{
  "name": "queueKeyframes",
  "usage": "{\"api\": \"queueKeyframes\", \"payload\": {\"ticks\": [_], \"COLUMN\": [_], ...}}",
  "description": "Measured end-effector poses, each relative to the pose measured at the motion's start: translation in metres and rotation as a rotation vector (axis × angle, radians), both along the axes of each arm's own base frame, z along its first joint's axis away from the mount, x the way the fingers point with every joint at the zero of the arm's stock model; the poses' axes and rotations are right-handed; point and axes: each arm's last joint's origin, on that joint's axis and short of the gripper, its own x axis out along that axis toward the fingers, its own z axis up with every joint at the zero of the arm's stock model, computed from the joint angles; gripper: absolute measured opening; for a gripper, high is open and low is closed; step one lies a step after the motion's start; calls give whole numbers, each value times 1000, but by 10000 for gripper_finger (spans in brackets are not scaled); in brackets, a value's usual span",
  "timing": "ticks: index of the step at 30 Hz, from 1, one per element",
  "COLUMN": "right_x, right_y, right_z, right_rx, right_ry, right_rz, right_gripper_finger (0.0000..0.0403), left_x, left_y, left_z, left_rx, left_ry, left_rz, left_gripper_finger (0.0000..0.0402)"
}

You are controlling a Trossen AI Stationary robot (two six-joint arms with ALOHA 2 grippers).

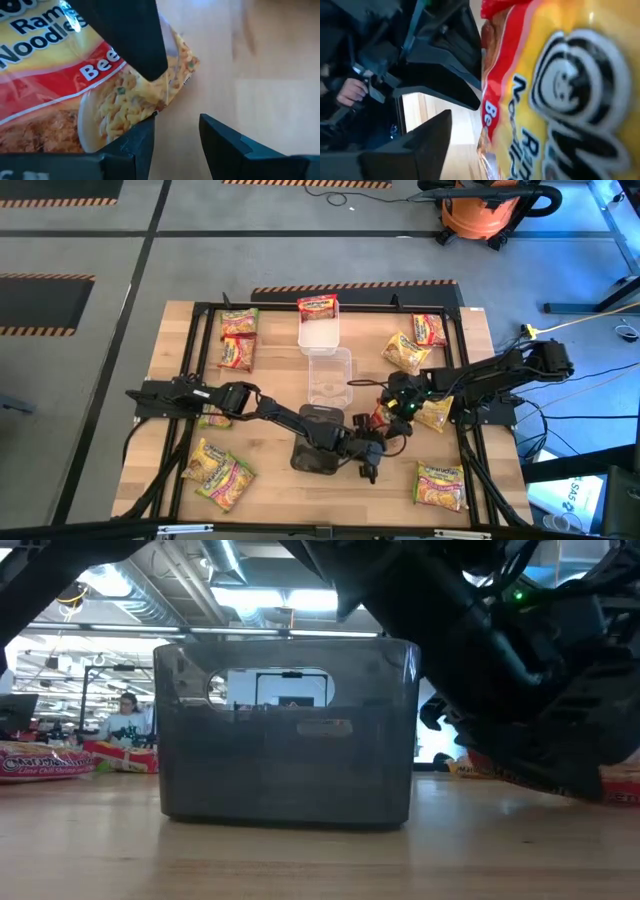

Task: Sort Maruchan noodles
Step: Put the red noodle pack into the white bin

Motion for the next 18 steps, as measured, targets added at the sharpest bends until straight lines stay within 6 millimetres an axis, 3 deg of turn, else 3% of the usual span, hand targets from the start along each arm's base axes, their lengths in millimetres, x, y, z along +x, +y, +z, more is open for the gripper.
{"api": "queueKeyframes", "payload": {"ticks": [6, 11, 18], "right_x": [0, 0, 4], "right_y": [-1, -1, -2], "right_z": [0, 0, 13], "right_rx": [-24, -42, -93], "right_ry": [-14, -40, -98], "right_rz": [9, 36, 42], "right_gripper_finger": [183, 98, 90], "left_x": [-1, -6, -24], "left_y": [-1, -12, -30], "left_z": [0, 14, 62], "left_rx": [-2, 4, 52], "left_ry": [8, 1, 8], "left_rz": [-6, -39, -158], "left_gripper_finger": [149, 149, 149]}}
